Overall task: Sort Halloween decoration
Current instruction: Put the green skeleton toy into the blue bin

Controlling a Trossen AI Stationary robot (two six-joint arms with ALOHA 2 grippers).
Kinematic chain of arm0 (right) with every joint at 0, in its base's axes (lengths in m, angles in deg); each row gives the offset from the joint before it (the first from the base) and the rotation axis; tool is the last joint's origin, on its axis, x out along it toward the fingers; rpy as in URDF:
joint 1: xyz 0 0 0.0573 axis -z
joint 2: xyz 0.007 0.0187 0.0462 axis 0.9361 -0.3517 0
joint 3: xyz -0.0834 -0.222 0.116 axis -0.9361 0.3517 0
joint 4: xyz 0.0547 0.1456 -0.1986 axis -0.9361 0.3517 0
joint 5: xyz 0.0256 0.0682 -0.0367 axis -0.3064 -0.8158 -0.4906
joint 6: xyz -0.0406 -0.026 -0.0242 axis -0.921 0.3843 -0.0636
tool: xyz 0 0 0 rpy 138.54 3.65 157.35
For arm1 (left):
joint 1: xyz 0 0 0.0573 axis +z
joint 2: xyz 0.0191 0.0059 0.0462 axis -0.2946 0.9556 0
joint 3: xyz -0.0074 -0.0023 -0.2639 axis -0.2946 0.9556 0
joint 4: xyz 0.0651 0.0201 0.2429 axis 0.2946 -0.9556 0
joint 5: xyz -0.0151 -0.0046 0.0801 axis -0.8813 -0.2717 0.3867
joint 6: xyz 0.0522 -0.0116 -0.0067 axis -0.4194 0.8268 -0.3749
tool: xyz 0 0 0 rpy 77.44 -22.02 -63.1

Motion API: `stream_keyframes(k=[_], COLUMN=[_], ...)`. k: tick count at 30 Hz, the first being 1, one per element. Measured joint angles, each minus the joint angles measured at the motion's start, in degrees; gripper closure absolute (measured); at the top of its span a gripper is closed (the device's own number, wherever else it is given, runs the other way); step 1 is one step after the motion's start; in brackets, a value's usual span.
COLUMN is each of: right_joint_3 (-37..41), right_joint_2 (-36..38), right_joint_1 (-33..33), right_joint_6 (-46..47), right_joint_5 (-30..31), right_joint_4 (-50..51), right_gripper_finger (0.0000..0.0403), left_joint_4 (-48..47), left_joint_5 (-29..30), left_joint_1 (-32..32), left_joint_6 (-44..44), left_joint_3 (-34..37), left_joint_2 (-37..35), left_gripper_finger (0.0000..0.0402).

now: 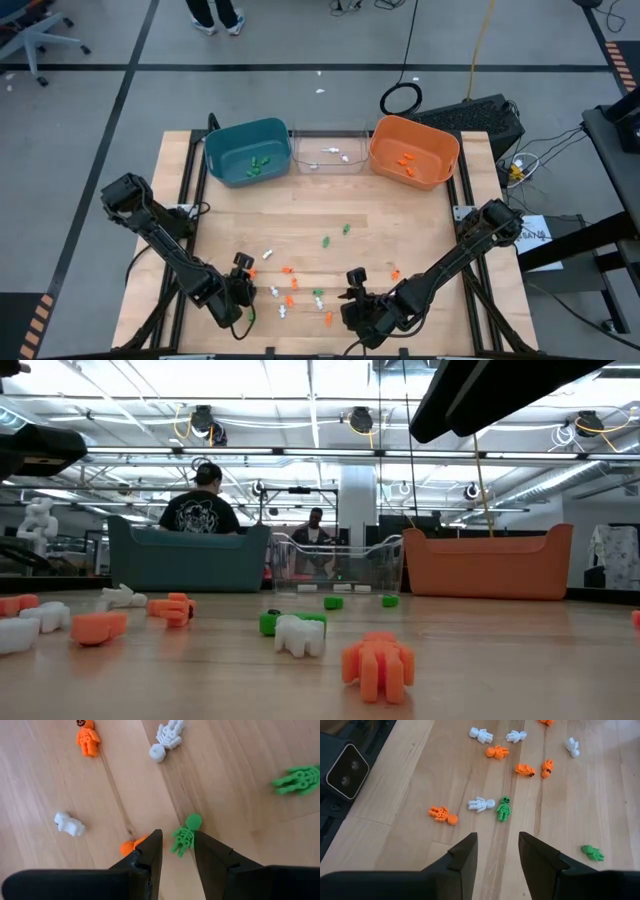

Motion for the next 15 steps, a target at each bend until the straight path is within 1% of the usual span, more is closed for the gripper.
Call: stream_keyframes(k=[7,15], right_joint_3=[0.0,-0.02], right_joint_2=[0.0,0.0], right_joint_1=[0.0,0.0], right_joint_6=[0.16,0.07], right_joint_5=[0.04,0.09], right_joint_4=[-0.03,-0.1], right_gripper_finger=[0.0275,0.0275], left_joint_4=[0.17,0.19], left_joint_5=[-1.58,-2.12], left_joint_1=[0.0,0.63], left_joint_6=[0.44,0.43], left_joint_3=[0.0,0.0], left_joint_2=[0.0,0.0], left_gripper_finger=[0.0294,0.0294])
